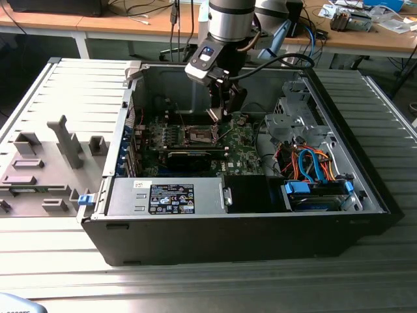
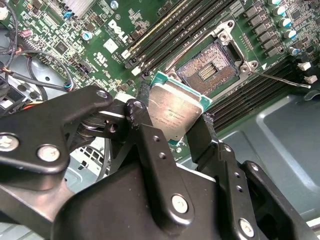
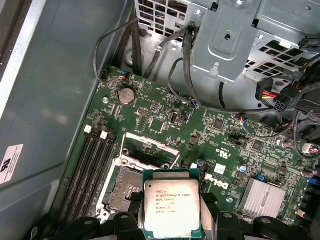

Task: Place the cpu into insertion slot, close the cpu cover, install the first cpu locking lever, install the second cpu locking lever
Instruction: 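Place the cpu into insertion slot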

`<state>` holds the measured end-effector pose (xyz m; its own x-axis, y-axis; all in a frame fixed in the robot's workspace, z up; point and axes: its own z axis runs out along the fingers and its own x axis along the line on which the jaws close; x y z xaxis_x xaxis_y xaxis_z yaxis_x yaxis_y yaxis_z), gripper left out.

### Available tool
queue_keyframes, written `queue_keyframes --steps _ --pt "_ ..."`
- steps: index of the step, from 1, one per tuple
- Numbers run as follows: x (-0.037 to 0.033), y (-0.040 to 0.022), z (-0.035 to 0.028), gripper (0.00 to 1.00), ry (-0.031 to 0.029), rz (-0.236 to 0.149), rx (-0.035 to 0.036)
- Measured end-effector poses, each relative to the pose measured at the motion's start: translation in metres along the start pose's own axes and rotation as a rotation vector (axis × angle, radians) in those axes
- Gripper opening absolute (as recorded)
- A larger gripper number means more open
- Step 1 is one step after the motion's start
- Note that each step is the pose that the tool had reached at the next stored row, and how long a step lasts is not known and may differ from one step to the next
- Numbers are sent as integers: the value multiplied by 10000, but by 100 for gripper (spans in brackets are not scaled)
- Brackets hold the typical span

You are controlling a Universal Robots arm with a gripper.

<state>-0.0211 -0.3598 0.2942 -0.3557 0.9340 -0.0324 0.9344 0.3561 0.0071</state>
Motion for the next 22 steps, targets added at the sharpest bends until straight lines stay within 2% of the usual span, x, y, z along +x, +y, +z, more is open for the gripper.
queue_keyframes --steps 22 --pt "0 0 0 54 -3 470 15"
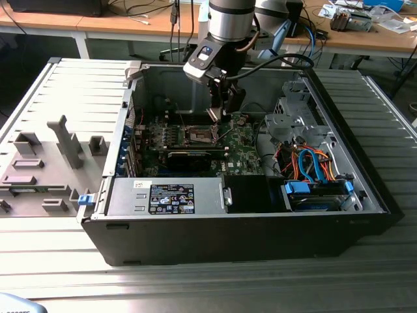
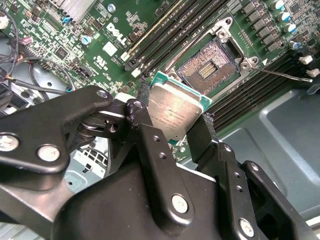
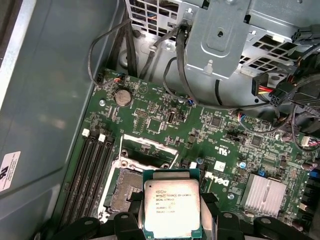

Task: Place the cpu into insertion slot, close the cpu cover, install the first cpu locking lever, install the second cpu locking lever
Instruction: 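Place the cpu into insertion slot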

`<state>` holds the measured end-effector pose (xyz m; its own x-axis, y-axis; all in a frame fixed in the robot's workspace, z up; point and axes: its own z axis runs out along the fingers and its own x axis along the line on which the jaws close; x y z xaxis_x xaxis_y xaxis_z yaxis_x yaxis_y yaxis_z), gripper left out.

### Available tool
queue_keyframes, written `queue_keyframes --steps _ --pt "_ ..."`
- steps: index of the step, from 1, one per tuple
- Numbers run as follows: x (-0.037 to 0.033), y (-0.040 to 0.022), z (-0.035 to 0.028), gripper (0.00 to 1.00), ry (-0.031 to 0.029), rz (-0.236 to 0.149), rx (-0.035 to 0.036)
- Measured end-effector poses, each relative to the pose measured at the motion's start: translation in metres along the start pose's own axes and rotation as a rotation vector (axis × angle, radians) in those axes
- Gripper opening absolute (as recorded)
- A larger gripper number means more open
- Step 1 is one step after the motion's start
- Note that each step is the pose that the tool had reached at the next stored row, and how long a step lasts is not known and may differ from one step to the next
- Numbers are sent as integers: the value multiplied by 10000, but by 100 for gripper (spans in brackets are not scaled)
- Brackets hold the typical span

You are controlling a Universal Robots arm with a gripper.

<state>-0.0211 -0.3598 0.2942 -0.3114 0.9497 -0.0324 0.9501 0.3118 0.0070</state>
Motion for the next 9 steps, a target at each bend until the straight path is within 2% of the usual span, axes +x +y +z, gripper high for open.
queue_keyframes --steps 9 --pt "0 0 0 54 -2 222 7"
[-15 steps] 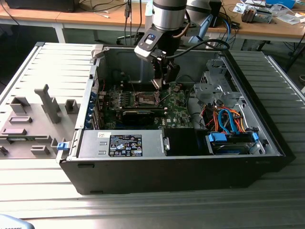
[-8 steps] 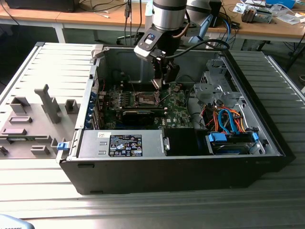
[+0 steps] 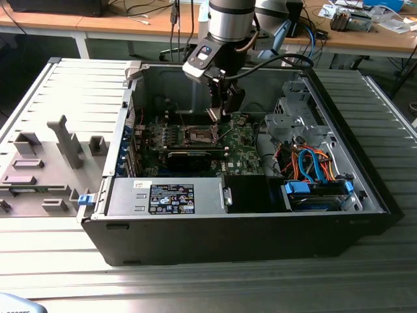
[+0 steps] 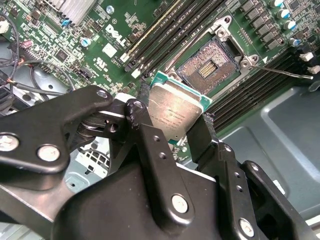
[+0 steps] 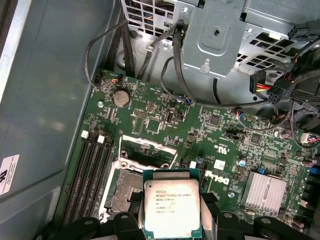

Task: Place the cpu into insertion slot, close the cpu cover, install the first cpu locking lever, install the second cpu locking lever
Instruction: 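Place the cpu into insertion slot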

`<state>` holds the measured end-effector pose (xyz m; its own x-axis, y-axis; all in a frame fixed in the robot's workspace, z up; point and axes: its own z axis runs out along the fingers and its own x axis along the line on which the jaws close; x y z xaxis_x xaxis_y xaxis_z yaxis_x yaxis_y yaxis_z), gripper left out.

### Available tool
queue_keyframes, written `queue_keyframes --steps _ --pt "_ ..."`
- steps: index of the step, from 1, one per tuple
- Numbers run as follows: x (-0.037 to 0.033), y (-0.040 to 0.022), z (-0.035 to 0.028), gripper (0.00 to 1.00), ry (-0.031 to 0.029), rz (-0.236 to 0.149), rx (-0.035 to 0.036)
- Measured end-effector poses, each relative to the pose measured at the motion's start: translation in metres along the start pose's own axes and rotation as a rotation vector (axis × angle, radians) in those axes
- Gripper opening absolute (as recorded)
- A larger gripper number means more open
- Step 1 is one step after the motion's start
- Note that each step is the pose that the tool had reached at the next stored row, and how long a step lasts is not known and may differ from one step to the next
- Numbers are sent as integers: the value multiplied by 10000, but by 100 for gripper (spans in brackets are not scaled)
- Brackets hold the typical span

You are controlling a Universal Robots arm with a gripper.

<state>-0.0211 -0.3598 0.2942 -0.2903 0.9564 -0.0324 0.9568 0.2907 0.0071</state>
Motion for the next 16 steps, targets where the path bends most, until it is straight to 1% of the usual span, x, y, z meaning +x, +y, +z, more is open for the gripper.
queue_keyframes --steps 16 --pt "0 0 0 54 -3 416 14"
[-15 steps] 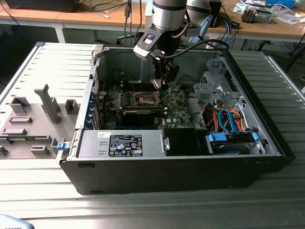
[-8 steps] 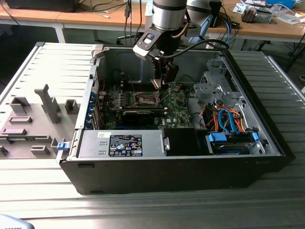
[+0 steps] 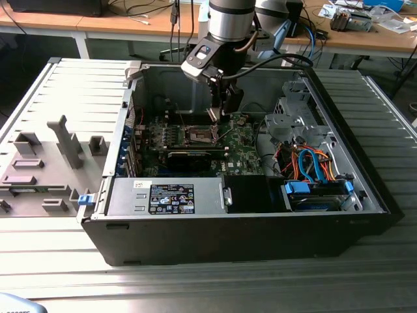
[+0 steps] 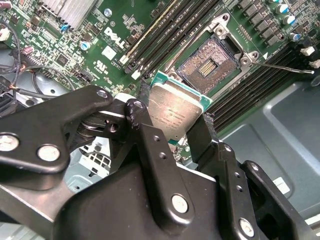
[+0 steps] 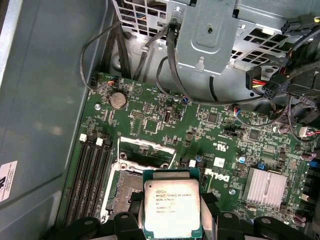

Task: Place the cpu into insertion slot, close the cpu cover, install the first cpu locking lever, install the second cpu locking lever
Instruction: 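Place the cpu into insertion slot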

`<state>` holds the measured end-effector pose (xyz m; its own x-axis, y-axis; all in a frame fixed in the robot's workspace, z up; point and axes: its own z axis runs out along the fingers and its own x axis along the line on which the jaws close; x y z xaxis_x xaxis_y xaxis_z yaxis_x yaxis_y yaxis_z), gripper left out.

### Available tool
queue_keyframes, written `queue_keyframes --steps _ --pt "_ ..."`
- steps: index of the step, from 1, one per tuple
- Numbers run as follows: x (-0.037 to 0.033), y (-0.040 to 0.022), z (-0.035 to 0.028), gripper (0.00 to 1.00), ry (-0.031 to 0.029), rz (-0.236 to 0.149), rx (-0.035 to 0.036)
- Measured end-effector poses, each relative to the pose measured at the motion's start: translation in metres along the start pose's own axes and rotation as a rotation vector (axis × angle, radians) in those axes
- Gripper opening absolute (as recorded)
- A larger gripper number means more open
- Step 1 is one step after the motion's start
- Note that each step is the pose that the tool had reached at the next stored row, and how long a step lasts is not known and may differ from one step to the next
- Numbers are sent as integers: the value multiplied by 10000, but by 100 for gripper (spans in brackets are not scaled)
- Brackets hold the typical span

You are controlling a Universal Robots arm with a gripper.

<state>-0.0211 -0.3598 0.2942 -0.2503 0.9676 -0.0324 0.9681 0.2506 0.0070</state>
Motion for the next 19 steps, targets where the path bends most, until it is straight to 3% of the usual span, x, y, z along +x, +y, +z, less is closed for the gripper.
queue_keyframes --steps 19 --pt "0 0 0 54 -3 373 12"
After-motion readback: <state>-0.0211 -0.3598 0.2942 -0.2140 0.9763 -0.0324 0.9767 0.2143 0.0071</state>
